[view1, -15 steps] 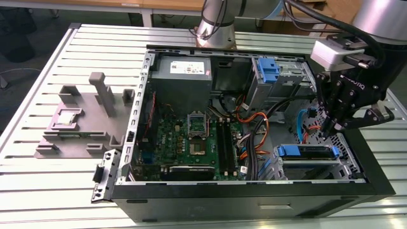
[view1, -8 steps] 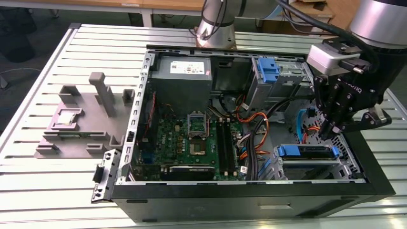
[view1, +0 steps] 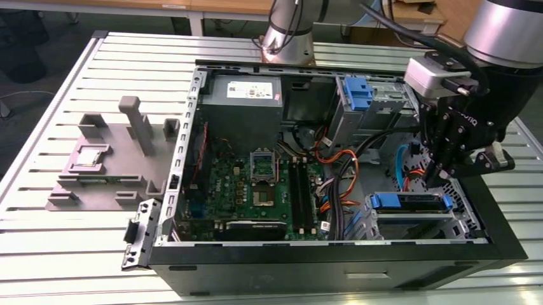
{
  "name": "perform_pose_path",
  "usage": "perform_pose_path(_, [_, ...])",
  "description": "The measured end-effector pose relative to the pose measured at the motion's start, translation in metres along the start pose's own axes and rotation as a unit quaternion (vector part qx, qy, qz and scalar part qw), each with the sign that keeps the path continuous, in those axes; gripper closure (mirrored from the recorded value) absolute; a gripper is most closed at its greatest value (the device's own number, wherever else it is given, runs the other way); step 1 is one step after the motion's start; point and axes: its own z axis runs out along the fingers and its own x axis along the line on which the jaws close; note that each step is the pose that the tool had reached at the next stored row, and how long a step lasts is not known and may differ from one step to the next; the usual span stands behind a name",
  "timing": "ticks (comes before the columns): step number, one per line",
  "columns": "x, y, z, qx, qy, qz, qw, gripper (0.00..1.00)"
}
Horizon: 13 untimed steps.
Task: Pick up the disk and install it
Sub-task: 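Insert the first disk wire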
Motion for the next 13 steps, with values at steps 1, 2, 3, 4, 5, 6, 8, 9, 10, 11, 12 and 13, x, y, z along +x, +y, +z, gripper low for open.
perform_pose_path(1, [-0.0002,0.0009,0.0006,0.0024,0.0003,0.001,1.0000,0.84])
perform_pose_path(2, [-0.0004,0.0017,0.0011,0.0053,0.0006,0.001,1.0000,0.84])
perform_pose_path(3, [-0.0005,0.0023,0.0015,0.0076,0.0009,0.002,1.0000,0.84])
perform_pose_path(4, [-0.0007,0.0031,0.0018,0.0100,0.0011,0.002,0.9999,0.84])
perform_pose_path(5, [-0.0009,0.0046,0.0017,0.0131,0.0016,0.003,0.9999,0.84])
perform_pose_path(6, [-0.0011,0.0063,0.0017,0.0160,0.0019,0.003,0.9999,0.84])
perform_pose_path(8, [-0.0013,0.0088,0.0015,0.0182,0.0018,0.005,0.9998,0.84])
perform_pose_path(9, [-0.0014,0.0092,0.0017,0.0183,0.0018,0.007,0.9998,0.84])
perform_pose_path(10, [-0.0015,0.0092,0.0018,0.0178,0.0021,0.011,0.9998,0.84])
perform_pose_path(11, [-0.0015,0.0093,0.0020,0.0168,0.0025,0.017,0.9997,0.84])
perform_pose_path(12, [-0.0016,0.0093,0.0023,0.0157,0.0029,0.023,0.9996,0.84])
perform_pose_path(13, [-0.0016,0.0094,0.0026,0.0152,0.0032,0.027,0.9995,0.84])
